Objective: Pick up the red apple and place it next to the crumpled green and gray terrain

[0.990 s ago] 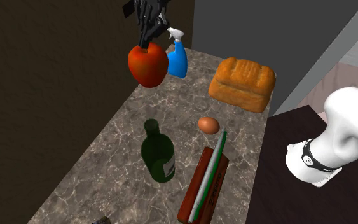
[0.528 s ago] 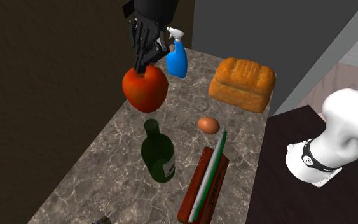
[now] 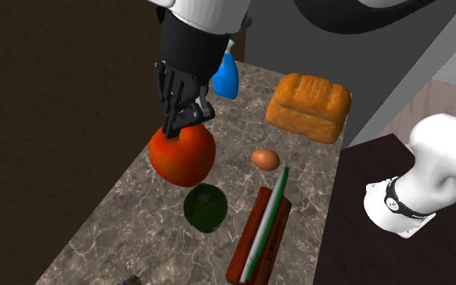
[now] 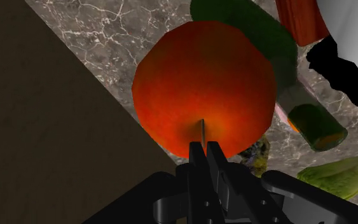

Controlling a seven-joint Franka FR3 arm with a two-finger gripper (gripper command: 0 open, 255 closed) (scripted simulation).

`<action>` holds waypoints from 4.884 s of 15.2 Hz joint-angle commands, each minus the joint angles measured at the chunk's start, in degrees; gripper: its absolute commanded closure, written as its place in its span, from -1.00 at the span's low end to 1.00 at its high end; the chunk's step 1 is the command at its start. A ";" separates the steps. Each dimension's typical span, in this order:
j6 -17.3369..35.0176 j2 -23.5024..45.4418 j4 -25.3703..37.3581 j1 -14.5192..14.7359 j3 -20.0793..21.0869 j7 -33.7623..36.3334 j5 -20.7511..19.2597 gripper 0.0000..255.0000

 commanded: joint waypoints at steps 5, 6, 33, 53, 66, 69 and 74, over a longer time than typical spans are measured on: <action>2.01 1.49 0.22 2.80 4.86 8.24 -1.52 1.00; 2.26 1.88 0.43 3.31 5.57 9.54 -1.71 1.00; -5.30 33.71 37.91 12.40 17.51 35.70 2.89 1.00; 8.82 34.77 24.62 14.76 18.22 36.27 3.15 1.00; 17.81 36.70 17.39 14.87 19.16 35.29 4.60 1.00; 19.75 37.42 16.13 14.76 19.49 34.99 5.08 1.00; 21.43 38.14 15.13 14.62 19.81 34.70 5.54 1.00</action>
